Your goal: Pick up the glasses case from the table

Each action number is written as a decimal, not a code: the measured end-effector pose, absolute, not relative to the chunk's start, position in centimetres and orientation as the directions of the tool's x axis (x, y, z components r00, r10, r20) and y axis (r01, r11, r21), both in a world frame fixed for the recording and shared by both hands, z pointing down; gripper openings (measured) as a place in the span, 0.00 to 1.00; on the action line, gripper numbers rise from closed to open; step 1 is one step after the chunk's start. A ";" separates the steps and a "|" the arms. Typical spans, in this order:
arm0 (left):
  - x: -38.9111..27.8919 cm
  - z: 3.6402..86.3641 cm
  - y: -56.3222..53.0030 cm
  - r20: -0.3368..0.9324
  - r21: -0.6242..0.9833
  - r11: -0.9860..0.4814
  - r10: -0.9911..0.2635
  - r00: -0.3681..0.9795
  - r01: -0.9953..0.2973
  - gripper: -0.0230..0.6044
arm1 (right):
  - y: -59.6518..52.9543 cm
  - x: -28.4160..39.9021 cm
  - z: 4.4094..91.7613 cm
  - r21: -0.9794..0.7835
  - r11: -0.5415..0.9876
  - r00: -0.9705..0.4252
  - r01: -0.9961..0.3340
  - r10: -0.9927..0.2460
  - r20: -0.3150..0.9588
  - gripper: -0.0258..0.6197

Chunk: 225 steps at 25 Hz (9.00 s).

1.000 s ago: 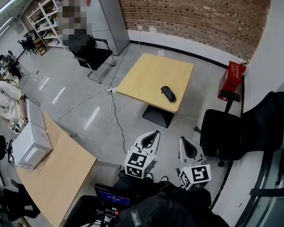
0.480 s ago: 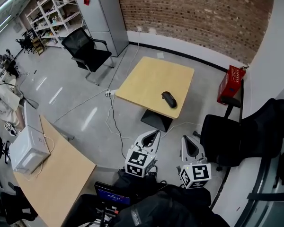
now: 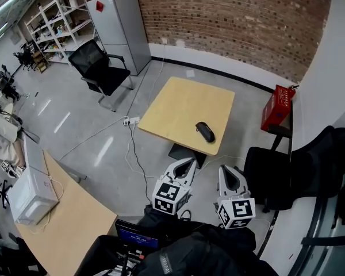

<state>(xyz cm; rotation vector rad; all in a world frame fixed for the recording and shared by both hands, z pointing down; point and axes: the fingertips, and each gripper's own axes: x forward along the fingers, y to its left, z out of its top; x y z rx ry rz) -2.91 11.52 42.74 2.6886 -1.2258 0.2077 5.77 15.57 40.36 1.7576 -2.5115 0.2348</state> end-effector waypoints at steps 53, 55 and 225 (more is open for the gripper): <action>-3.9 45.3 -4.8 0.238 0.134 -0.633 -0.726 0.645 -0.762 0.04 | -0.9 4.9 43.3 -0.103 0.356 -0.370 -0.929 -0.905 0.208 0.04; -2.8 45.1 -6.3 0.236 0.128 -0.637 -0.725 0.647 -0.761 0.04 | -2.6 6.0 43.4 -0.107 0.354 -0.369 -0.929 -0.906 0.207 0.04; -1.7 33.6 -27.4 0.020 0.044 -0.604 -0.796 0.605 -0.796 0.04 | -25.2 9.2 34.4 0.098 0.404 -0.406 -0.909 -0.914 0.006 0.58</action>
